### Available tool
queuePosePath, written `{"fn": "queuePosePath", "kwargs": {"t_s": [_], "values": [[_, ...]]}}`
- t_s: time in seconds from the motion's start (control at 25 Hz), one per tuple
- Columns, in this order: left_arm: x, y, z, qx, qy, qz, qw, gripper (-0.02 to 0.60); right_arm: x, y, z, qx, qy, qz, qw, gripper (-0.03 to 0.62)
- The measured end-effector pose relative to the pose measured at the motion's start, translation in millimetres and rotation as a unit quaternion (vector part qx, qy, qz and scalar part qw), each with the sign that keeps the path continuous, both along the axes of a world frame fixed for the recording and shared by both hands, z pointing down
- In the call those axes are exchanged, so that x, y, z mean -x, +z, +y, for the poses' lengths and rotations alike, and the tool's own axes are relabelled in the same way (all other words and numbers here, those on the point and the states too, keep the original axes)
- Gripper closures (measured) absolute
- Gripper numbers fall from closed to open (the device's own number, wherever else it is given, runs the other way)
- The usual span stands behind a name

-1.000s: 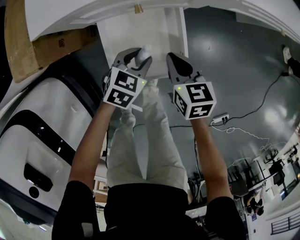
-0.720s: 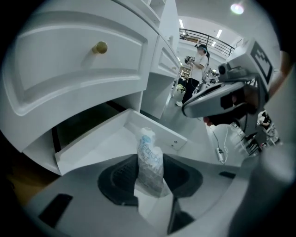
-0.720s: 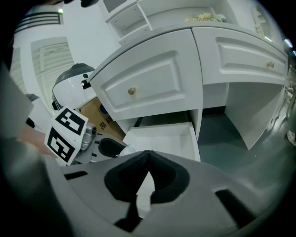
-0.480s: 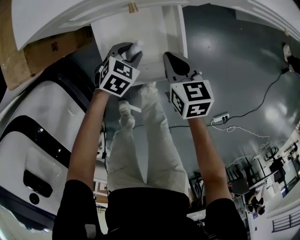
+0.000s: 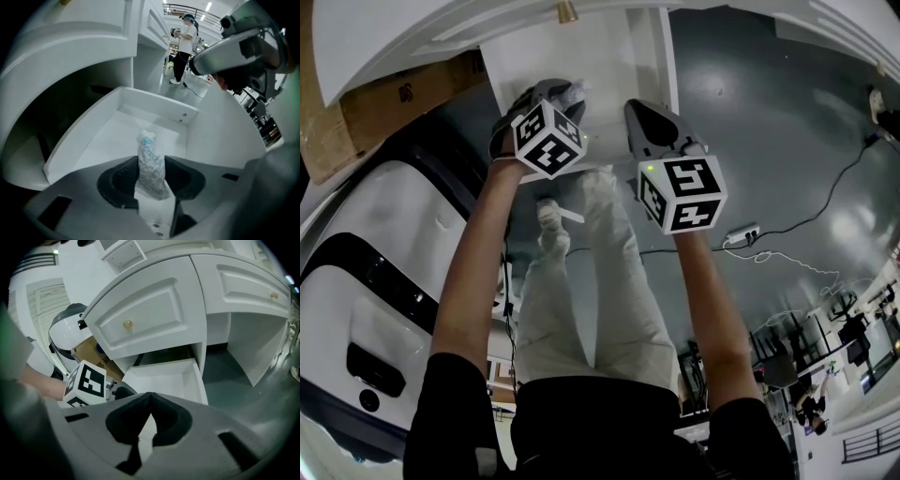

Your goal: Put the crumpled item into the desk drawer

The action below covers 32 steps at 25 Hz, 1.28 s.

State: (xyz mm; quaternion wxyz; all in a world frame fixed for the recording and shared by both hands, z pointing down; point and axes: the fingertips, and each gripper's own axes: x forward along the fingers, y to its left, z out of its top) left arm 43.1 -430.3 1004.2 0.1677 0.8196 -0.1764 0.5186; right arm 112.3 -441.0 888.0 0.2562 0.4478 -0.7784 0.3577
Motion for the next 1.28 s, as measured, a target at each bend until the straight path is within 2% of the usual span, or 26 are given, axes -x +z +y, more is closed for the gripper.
{"fn": "queuePosePath", "kwargs": {"t_s": [0.16, 0.4, 0.8, 1.08, 1.28], "values": [[1, 14, 1, 0.0, 0.025, -0.022, 0.9994, 0.442, 0, 5, 1, 0.005, -0.002, 0.004, 1.0, 0.6], [3, 30, -1, 0.002, 0.033, -0.039, 0.9987, 0.442, 8, 7, 1, 0.005, -0.017, 0.007, 1.0, 0.6], [0, 41, 6, 0.014, 0.041, -0.035, 0.9985, 0.415, 16, 9, 1, 0.001, -0.027, 0.012, 1.0, 0.6], [0, 47, 13, 0.021, 0.04, -0.039, 0.9982, 0.355, 12, 8, 2, -0.002, -0.029, 0.016, 0.999, 0.6], [3, 48, 13, 0.021, 0.038, -0.044, 0.9981, 0.354, 11, 9, 2, -0.002, -0.03, 0.019, 0.999, 0.6]]}}
